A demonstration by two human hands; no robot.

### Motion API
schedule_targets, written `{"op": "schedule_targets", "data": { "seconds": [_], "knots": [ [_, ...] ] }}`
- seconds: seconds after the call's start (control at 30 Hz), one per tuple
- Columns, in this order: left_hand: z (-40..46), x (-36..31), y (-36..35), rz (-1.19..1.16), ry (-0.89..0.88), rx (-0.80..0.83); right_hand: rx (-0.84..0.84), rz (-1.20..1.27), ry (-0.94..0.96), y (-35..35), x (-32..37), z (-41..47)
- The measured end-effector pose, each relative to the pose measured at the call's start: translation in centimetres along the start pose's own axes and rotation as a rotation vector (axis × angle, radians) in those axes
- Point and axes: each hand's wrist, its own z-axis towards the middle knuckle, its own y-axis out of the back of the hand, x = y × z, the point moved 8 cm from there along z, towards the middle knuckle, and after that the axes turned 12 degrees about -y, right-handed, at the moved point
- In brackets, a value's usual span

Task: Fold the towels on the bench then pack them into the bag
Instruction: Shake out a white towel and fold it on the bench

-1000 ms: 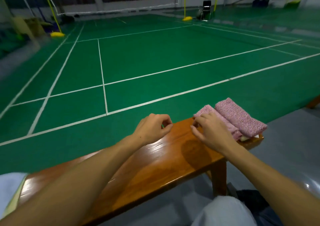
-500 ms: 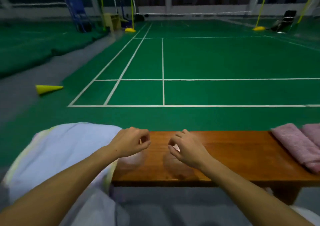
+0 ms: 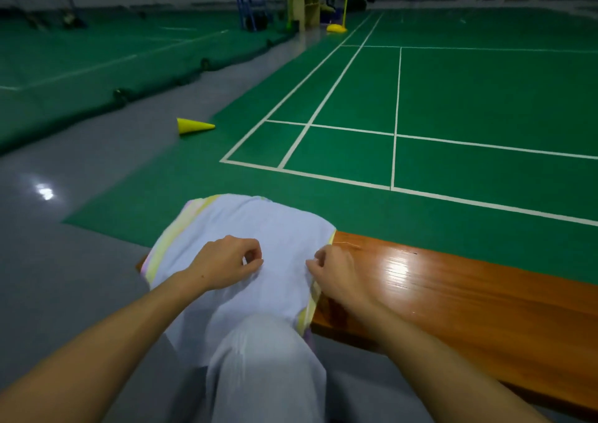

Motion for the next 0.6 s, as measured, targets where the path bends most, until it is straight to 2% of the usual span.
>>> {"op": "schedule_targets", "data": {
  "seconds": [0.1,0.3,0.47,0.6],
  "knots": [
    [-0.7,1.6,-0.3,-0.047,0.038,-0.032,-0.006,0.114,-0.225,-1.2,-1.2,1.7],
    [-1.7,4.1,-0.2,-0.078,0.132,-0.081,0.044,0.294,-0.394,-3.5,-2.7,3.2],
    [-2.2,6.3,0.6,-0.064,0.259,-0.153,-0.061,0.426,-0.345,-2.1,-2.3,2.5],
    [-2.7,8.8,1.3,-0.053,0.374,-0.181,-0.057,0.774,-0.256,0.3,-2.1,1.3]
  ]
}}
